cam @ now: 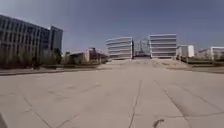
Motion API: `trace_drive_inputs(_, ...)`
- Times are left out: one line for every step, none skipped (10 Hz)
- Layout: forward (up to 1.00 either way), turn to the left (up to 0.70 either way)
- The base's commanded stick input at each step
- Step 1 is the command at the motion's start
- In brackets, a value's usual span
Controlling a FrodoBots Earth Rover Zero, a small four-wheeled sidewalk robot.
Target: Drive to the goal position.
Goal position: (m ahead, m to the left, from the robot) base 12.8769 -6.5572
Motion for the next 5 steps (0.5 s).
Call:
trace_drive_inputs(0.7,0.0)
trace_drive_inputs(0.7,0.0)
trace_drive_inputs(0.7,0.0)
trace_drive_inputs(0.7,0.0)
trace_drive_inputs(0.7,0.0)
